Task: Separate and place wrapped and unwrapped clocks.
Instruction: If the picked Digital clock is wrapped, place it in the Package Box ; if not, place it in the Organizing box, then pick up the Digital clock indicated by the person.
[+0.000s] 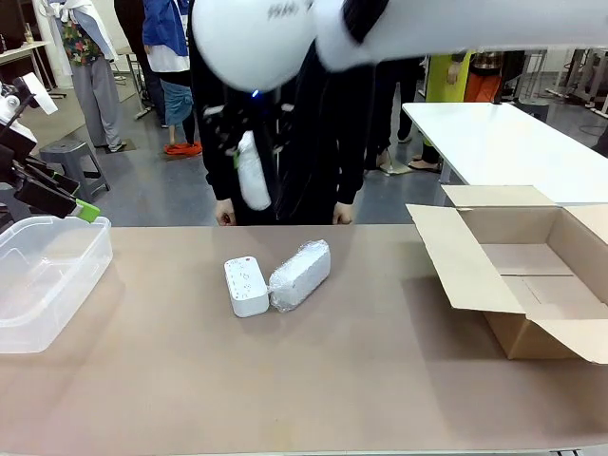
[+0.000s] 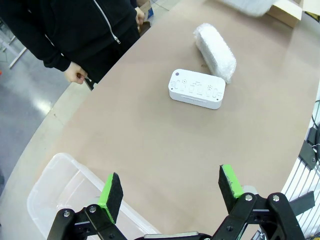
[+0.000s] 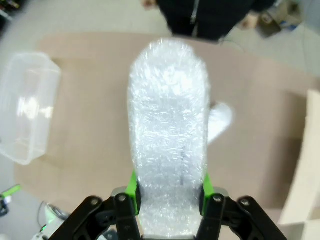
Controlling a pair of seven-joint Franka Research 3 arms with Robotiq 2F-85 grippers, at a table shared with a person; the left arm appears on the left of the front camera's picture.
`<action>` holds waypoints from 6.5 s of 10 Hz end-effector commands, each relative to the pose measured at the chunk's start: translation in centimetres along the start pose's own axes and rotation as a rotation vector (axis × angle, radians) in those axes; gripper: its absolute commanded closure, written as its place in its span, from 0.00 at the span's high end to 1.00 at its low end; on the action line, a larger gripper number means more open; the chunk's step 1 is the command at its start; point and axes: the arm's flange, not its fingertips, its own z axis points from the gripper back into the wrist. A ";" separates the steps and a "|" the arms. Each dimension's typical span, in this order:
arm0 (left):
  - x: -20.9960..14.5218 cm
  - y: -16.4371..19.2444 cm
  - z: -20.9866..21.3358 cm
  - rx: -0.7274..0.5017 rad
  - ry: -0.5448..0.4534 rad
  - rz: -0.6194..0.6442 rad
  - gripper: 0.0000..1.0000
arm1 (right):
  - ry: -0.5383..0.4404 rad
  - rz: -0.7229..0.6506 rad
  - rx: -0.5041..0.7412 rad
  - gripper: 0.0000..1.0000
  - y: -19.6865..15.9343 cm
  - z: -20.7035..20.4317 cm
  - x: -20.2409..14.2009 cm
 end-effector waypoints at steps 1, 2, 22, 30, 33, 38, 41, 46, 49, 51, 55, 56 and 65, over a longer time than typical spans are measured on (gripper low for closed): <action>0.0 0.1 -0.1 -0.009 -0.006 0.005 1.00 | -0.024 -0.038 -0.027 0.52 -6.2 3.2 -2.2; 0.0 0.1 -0.1 -0.009 -0.006 0.005 1.00 | -0.037 -0.064 -0.029 0.52 -9.5 4.3 -3.2; 0.0 0.1 -0.1 -0.009 -0.006 0.005 1.00 | 0.270 -0.254 -0.089 0.52 -45.6 -6.9 -7.6; 0.0 0.1 -0.1 -0.009 -0.006 0.005 1.00 | 0.284 -0.244 -0.050 0.52 -48.6 -17.6 -5.5; 0.0 0.1 -0.1 -0.009 -0.006 0.005 1.00 | 0.314 -0.261 -0.095 1.00 -49.0 -17.4 -5.8; 0.0 0.1 -0.1 -0.009 -0.006 0.005 1.00 | 0.354 -0.274 -0.081 1.00 -49.1 -16.1 -6.0; 0.0 0.1 -0.1 -0.009 -0.006 0.005 1.00 | 0.337 -0.258 -0.063 1.00 -48.1 -12.8 -6.2; 0.0 0.1 -0.1 -0.009 -0.006 0.005 1.00 | 0.232 -0.251 -0.044 1.00 -44.9 -1.5 -6.7; 0.0 0.1 -0.1 -0.009 -0.006 0.005 1.00 | 0.256 -0.256 -0.020 1.00 -44.2 -0.4 -6.3; 0.0 0.1 -0.1 -0.009 -0.006 0.005 1.00 | 0.234 -0.222 -0.043 1.00 -44.6 0.2 -7.1; 0.0 0.1 -0.1 -0.009 -0.006 0.005 1.00 | 0.234 -0.222 -0.043 1.00 -44.6 0.2 -7.1; 0.0 0.1 -0.1 -0.009 -0.006 0.005 1.00 | 0.234 -0.222 -0.043 1.00 -44.6 0.2 -7.1; 0.0 0.1 -0.1 -0.009 -0.006 0.005 1.00 | 0.207 -0.125 -0.007 1.00 -42.1 -1.1 -5.7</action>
